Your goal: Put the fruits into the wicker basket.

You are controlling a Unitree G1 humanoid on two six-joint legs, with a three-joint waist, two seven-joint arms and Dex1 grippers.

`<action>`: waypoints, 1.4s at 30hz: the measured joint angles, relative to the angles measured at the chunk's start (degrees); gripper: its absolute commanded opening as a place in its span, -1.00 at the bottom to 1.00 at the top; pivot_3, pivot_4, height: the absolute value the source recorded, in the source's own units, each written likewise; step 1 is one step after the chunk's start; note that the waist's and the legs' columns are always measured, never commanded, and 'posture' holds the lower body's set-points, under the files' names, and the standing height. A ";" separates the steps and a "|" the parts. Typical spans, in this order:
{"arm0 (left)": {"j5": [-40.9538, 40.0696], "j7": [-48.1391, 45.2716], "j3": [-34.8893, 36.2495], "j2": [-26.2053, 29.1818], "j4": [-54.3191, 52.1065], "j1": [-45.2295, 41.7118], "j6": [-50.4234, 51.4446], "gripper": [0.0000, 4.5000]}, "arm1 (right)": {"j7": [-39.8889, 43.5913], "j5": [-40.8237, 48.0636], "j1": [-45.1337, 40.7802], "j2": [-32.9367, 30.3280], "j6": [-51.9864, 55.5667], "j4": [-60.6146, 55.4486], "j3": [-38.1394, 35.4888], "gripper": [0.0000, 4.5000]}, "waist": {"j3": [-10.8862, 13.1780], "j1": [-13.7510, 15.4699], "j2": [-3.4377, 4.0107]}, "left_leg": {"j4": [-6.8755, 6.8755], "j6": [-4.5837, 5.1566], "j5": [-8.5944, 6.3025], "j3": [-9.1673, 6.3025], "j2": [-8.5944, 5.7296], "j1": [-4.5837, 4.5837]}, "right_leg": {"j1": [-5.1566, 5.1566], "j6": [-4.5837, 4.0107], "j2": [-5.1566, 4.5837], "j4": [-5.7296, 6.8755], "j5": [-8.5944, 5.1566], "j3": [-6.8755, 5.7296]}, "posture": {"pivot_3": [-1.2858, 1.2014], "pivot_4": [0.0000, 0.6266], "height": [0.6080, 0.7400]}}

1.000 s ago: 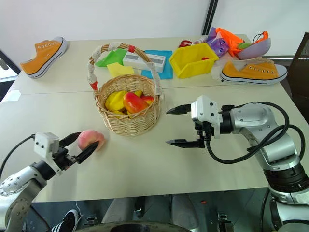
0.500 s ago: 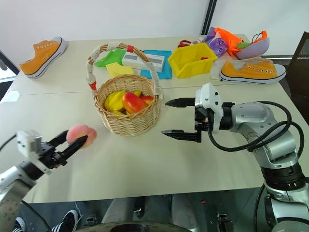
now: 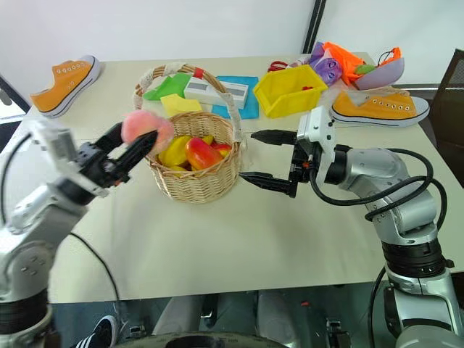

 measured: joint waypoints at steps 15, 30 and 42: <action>4.59 -2.25 -1.52 -1.73 1.29 -0.81 -1.08 0.97 | -2.21 -0.80 0.34 0.80 -0.73 -0.08 0.12 1.00 | 0.00 0.21 -0.01 | 0.12 -0.01 0.00 -0.02 0.03 0.00 | 0.07 -0.01 0.01 0.02 -0.01 0.00 | 0.03 -0.52 1.00; -3.05 -23.07 21.22 9.69 -0.23 20.77 -5.94 0.97 | -21.13 -10.31 -2.23 15.56 -0.92 6.45 3.52 1.00 | 0.03 0.21 0.06 | -0.03 -0.13 0.05 -0.02 0.01 -0.01 | -0.21 -0.22 -0.06 -0.02 -0.12 0.00 | 0.03 -0.52 1.00; -1.46 -26.41 23.52 5.99 5.30 26.27 -10.73 1.00 | -28.35 -18.06 -6.00 24.51 -6.08 13.80 6.17 0.76 | 0.01 -0.43 0.05 | -0.29 -0.20 0.09 -0.01 0.00 0.00 | -0.33 -0.11 -0.09 0.05 -0.02 0.02 | 0.03 -0.52 1.00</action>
